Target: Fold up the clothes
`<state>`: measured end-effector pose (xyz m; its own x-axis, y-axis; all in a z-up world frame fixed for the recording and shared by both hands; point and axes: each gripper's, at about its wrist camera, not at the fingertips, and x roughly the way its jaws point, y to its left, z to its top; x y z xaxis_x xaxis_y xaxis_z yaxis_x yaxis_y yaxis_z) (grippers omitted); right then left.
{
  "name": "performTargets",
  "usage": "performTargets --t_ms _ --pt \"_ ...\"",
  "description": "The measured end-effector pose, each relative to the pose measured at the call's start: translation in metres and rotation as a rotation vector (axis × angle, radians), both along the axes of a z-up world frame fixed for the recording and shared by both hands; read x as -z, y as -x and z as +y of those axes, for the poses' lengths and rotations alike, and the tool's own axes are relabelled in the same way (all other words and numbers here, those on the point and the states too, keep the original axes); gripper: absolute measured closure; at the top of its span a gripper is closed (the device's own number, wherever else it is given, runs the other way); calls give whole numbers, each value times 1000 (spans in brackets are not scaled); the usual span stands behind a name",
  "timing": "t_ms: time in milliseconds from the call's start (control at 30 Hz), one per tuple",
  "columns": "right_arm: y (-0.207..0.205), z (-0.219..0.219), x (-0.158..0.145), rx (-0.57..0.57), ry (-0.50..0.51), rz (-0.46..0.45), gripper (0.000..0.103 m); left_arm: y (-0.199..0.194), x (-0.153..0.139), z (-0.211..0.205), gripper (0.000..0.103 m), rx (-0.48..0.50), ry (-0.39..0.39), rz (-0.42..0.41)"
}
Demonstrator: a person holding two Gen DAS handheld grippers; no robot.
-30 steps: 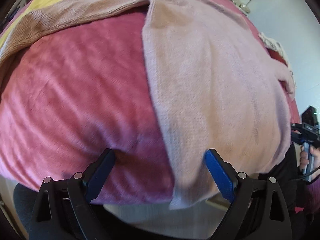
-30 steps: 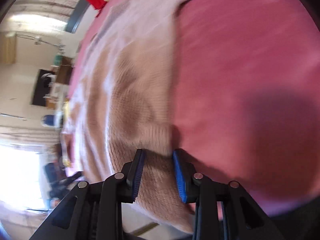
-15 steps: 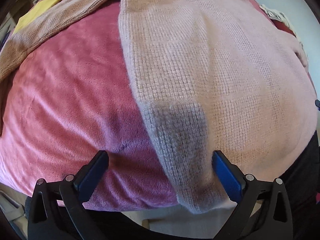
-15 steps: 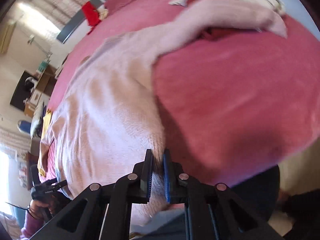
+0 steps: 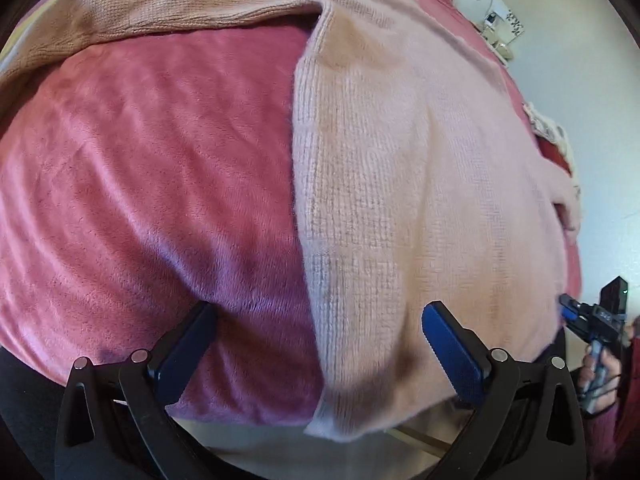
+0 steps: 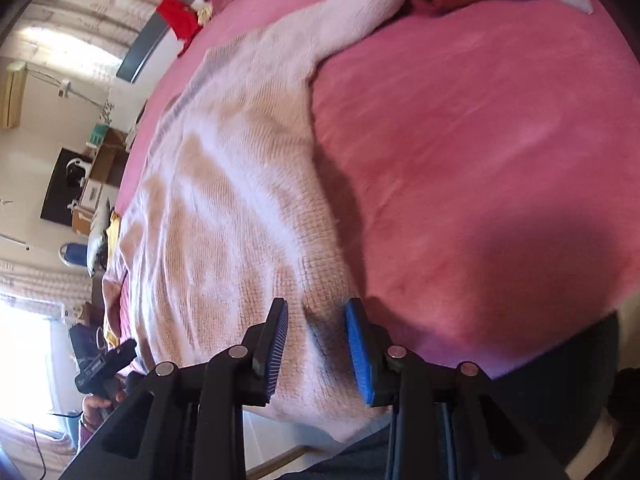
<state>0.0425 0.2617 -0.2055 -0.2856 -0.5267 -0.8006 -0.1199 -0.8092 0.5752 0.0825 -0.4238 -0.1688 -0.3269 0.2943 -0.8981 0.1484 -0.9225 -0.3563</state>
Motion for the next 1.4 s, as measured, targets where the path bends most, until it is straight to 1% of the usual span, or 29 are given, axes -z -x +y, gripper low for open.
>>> performTargets --t_ms 67,167,233,267,300,333,400,467,533,567,633,700,767,800,867,933,1000,1067,1133,1167,1200,1267,1300,1367,1400 --pt "0 -7 6 0 0 -16 72 1 -2 9 1 55 78 -8" --pt "-1 -9 7 12 -3 -23 72 2 -4 14 1 138 163 -39" --pt "-3 0 2 59 -26 -23 73 1 -6 13 1 203 216 -68" --pt "-7 9 -4 102 -72 -21 72 1 -10 12 1 216 233 -70" --pt "-10 16 -13 140 -131 -15 70 1 -15 11 1 222 248 -67" --pt "-12 19 -19 151 -155 4 70 0 -25 8 1 212 255 -31" --pt "-15 18 -38 122 -160 91 70 0 -49 0 1 176 255 73" --pt "-13 6 -52 58 -154 151 70 4 -73 -7 1 134 240 191" --pt "-6 -14 -54 -21 -123 187 69 1 -79 18 1 109 202 264" --pt "1 -29 -50 -67 -101 190 69 -1 -80 34 1 97 181 298" --pt "13 -58 -35 -135 -92 166 69 -13 -61 77 1 99 140 280" --pt "22 -64 -26 -137 -71 149 69 -25 -38 122 1 105 100 250" --pt "31 -68 -17 -135 -49 133 69 -25 -35 148 1 108 112 207" --pt "36 -70 -12 -134 -38 125 69 -24 -32 152 1 111 125 191" --pt "41 -48 -19 -77 3 154 69 -27 -20 152 1 126 155 186" --pt "51 -11 -27 15 20 181 69 -30 -12 153 1 153 200 191" --pt "58 18 -30 80 20 188 69 -34 -19 154 1 162 229 225" --pt "69 37 -29 150 48 171 68 -36 -32 152 1 146 214 296" --pt "84 32 -30 141 99 177 68 -32 -45 149 1 122 192 367" --pt "98 18 -31 106 102 179 68 -25 -49 147 1 114 189 389" --pt "113 3 -31 68 100 181 68 -18 -53 145 1 107 187 407" --pt "152 -35 -43 -31 56 203 68 2 -56 145 1 106 189 423" --pt "174 -54 -52 -81 40 226 68 15 -56 143 1 108 195 427" --pt "226 -96 -70 -170 4 277 68 67 -48 153 1 108 211 426" --pt "257 -119 -79 -209 -19 302 68 90 -43 172 1 103 215 428"
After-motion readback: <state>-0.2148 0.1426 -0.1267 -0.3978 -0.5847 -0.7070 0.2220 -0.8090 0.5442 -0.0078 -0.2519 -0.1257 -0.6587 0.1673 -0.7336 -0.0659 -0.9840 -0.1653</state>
